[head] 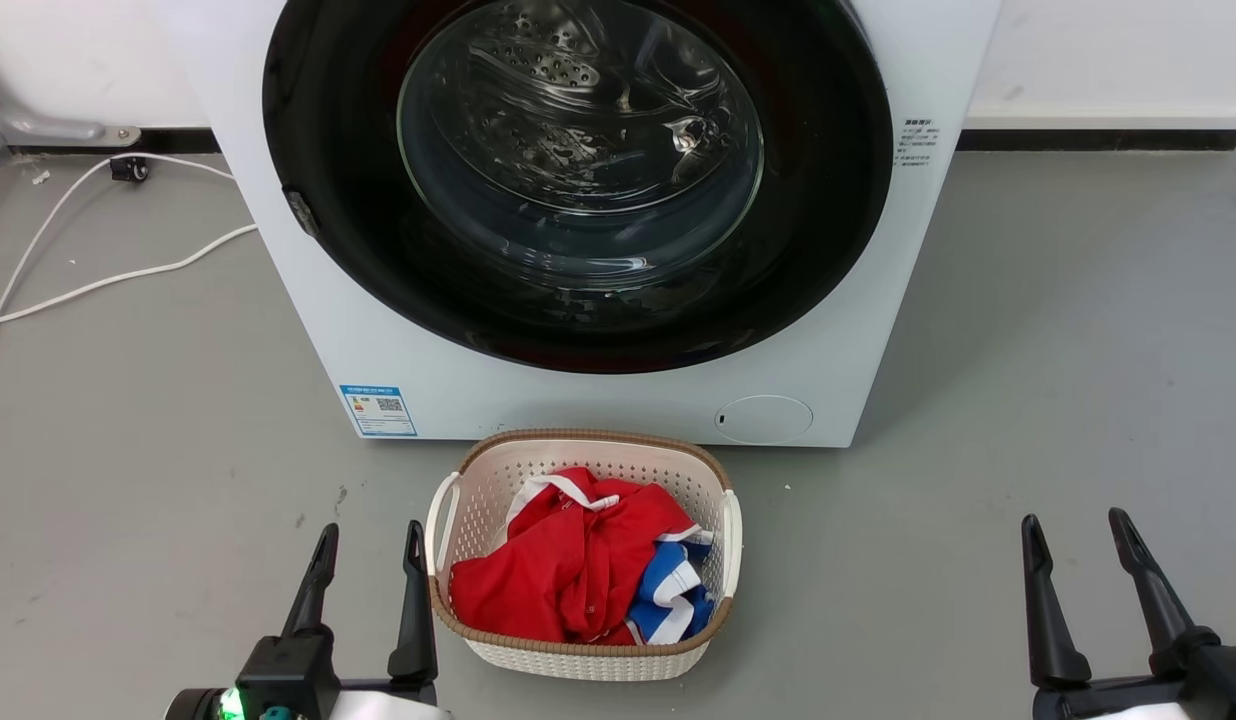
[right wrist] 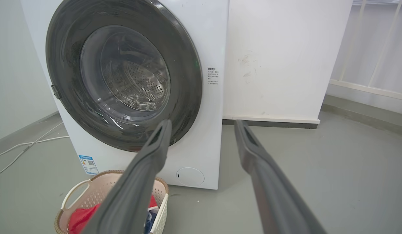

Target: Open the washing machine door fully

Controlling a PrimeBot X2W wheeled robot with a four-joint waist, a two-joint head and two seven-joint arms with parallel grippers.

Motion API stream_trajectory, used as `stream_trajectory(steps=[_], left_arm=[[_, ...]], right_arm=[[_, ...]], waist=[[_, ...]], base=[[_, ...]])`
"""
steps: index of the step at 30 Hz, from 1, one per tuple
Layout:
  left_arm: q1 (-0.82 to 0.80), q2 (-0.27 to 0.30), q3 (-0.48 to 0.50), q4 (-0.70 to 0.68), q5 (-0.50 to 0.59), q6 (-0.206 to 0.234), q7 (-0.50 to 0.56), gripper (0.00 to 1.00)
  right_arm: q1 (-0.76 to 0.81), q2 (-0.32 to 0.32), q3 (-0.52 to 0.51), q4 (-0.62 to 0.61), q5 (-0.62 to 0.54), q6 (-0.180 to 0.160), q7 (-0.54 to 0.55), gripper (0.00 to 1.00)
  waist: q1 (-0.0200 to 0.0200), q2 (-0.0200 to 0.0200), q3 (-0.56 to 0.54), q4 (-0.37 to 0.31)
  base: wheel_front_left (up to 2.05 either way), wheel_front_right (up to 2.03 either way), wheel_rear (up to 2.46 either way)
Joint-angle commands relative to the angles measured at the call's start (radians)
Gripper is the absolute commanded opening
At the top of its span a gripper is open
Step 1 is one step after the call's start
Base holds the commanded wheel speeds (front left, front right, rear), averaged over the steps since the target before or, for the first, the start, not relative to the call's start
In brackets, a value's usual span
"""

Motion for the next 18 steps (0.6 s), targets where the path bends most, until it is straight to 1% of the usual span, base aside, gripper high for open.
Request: stream_trajectory(steps=[1, 9, 18], left_arm=[[0.008, -0.002, 0.006, 0.005, -0.007, -0.007, -0.004, 1.00], [0.006, -0.005, 0.017, 0.019, -0.010, -0.022, -0.004, 1.00], [0.004, -0.006, 0.015, 0.022, -0.016, -0.012, -0.004, 1.00]], right_arm=[[0.011, -0.002, 0.001, 0.003, 0.010, 0.000, -0.002, 1.00], [0.012, -0.002, 0.000, 0.009, 0.024, 0.000, -0.002, 1.00], [0.010, -0.002, 0.003, 0.018, 0.030, 0.000, -0.002, 1.00]], waist=[[0.0000, -0.0001, -0.001, 0.000], [0.0000, -0.0001, -0.001, 0.000], [0.0000, -0.0001, -0.001, 0.000]], base=[[0.00, 0.00, 0.00], [0.00, 0.00, 0.00], [0.00, 0.00, 0.00]])
